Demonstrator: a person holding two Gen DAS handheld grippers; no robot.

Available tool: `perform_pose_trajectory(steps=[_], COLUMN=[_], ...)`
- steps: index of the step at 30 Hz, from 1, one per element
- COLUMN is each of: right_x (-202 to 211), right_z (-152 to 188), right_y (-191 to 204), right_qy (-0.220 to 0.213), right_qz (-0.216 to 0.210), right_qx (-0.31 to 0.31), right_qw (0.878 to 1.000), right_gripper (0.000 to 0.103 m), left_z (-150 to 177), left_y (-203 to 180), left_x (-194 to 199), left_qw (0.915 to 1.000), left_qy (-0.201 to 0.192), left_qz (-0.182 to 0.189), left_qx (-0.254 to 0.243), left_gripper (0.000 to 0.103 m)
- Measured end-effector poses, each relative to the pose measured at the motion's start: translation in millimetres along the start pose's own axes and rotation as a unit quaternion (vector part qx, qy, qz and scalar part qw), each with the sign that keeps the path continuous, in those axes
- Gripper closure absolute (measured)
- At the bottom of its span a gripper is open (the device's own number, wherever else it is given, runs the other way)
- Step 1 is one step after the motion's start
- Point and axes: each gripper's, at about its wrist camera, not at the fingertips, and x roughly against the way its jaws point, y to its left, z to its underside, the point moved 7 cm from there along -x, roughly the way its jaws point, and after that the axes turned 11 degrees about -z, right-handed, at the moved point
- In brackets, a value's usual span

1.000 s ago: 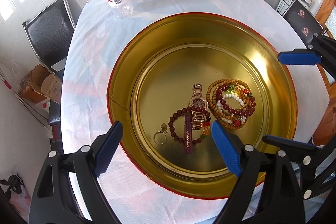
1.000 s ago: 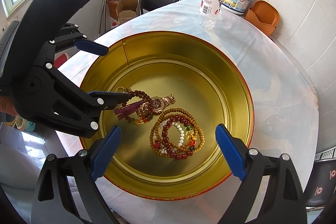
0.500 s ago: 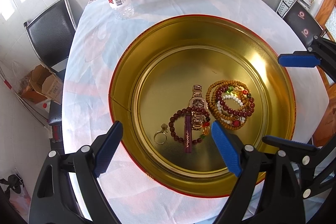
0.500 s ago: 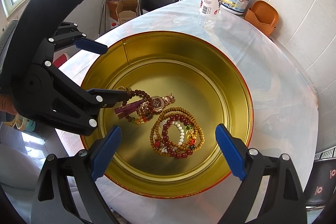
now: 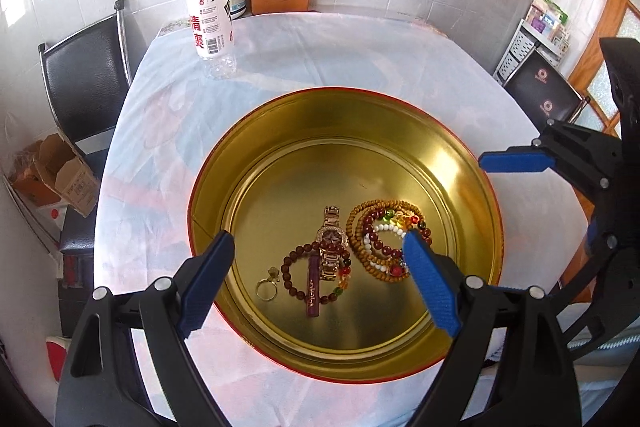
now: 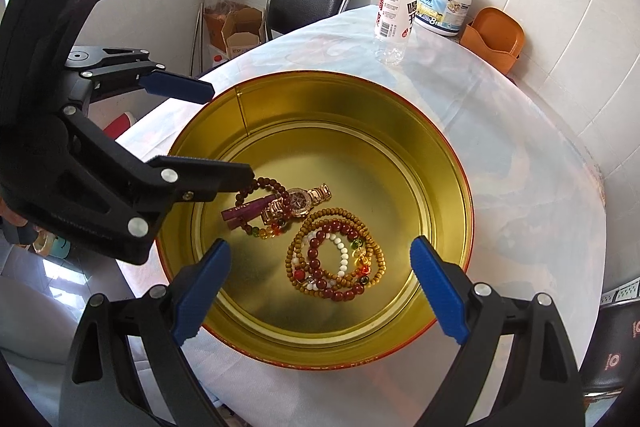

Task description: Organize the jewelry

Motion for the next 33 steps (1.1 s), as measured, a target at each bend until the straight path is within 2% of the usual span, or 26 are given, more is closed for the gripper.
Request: perform_pose_trajectory(steps=[4,8,11,13,16,19,23,29,33], right_x=[1,3,8,10,14,16,17,12,18], right_z=[3,8,11,12,14,16,17,16,17], right_y=[-1,-1,-2,-5,-7,-8,-8,-5,-11], right_qy=[-0.003,-0.002,-0.005,-0.006,-0.008,-0.009,-0.012,-0.014,-0.034], right_qz=[-0.007,-0.009,-0.006,-0.004,-0.002,-0.001,-0.006,-0.020,-0.058], right_qx=[-0.004,0.000,0.002,-0.001,-0.002,-0.002,-0.003,-0.003,-0.024], right_qw=[1.000,1.000,1.000,1.000,1.000,1.000,1.000,1.000,0.997], right_gripper=[0.011,0.011,0.011,0.011,0.011,0.011,0.011,0.011,0.011], left_z=[5,1,-11,-17,-12,-4,2,4,-1], left_y=[-3,-1,2,7,14,2,-8,-4,0], left_x=[-6,5,16,19,24,13,10,5,2], left_qw=[0.9978,0.9931,0.9930,0.9927,0.9859,0.9939,0.9962,0.9959,0.9949], left_qy=[0.008,-0.023,-0.058,-0.073,-0.102,-0.053,-0.045,-0.023,-0.018], left_qz=[0.049,0.079,0.048,0.003,-0.061,-0.037,-0.037,-0.016,-0.018], left_qx=[0.044,0.084,0.091,0.096,0.118,0.090,0.065,0.086,0.097], left_gripper=[0.019,0.019,0.012,0.010,0.010,0.010,0.010,0.010,0.010])
